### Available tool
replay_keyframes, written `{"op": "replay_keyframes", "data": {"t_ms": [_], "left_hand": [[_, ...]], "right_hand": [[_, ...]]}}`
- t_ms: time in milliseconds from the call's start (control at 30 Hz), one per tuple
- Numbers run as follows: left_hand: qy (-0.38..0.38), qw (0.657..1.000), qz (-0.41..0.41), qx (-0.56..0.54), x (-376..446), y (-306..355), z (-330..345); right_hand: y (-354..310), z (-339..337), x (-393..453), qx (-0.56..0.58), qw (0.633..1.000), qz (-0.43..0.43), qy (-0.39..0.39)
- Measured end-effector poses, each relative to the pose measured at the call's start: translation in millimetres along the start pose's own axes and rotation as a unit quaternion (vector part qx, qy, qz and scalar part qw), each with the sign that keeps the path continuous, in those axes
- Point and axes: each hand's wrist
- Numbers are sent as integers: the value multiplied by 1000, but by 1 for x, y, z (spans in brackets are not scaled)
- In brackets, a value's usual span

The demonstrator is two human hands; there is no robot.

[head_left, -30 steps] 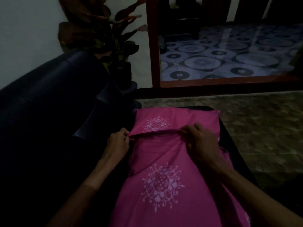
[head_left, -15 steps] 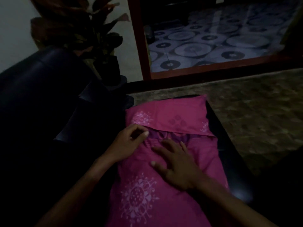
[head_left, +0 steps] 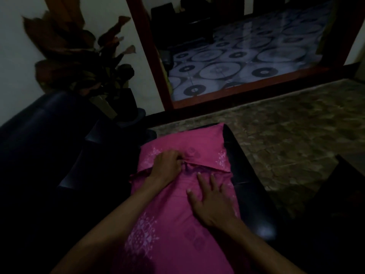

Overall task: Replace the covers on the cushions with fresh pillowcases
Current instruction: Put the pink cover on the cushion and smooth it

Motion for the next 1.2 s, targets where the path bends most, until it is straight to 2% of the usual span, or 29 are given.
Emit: {"op": "replay_keyframes", "data": {"t_ms": [100, 200, 267, 367, 433, 500, 533, 600, 667, 700, 767, 867, 1000, 1033, 1067, 1133, 1200], "left_hand": [[14, 999, 25, 19, -1, 25, -5], [-61, 994, 71, 50, -12, 28, -6], [-65, 994, 85, 18, -21, 18, -12], [-15, 997, 68, -29, -38, -9, -18], [30, 998, 0, -57, -44, -30, -21], [48, 987, -113, -107, -44, -47, -26], [38, 978, -169, -117, -43, -57, -24], [-28, 960, -256, -112, -48, -66, -10], [-111, 944, -296, -96, -62, -55, 15], [-124, 942, -300, -82, -69, -47, 25], [-91, 946, -305, -57, -79, -35, 29], [-60, 958, -278, -33, -85, -38, 23], [-31, 976, -204, 67, -89, -38, 41], [-41, 976, -200, 74, -88, -39, 46], [-63, 973, -211, 64, -86, -41, 51], [-100, 964, -245, 24, -87, -45, 61], [-107, 960, -258, -4, -87, -51, 69]], "right_hand": [[3, 1, 13, 38, 999, -13, -32], [14, -5, 12, 62, 996, -49, -37], [25, -14, 6, 71, 995, -69, 13], [27, -28, 4, 83, 990, -49, 106], [12, -37, 11, 106, 981, -64, 149], [-11, -45, 27, 115, 975, -97, 161], [-24, -50, 38, 110, 977, -110, 147], [-44, -53, 59, 73, 984, -132, 91], [-48, -43, 74, 6, 989, -148, 21], [-42, -34, 79, -24, 988, -149, -14], [-17, -21, 84, -42, 990, -132, -39], [9, -20, 92, -30, 992, -121, -3], [-30, -49, 118, -35, 975, -121, 181], [-45, -56, 130, -33, 971, -122, 202], [-58, -61, 142, -42, 975, -113, 189], [-61, -55, 164, -108, 983, -105, 101], [-38, -35, 174, -149, 984, -86, 46]]}}
Point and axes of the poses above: each hand's wrist, its own x-axis towards the middle knuckle, its own z-axis out of the palm, y = z × x
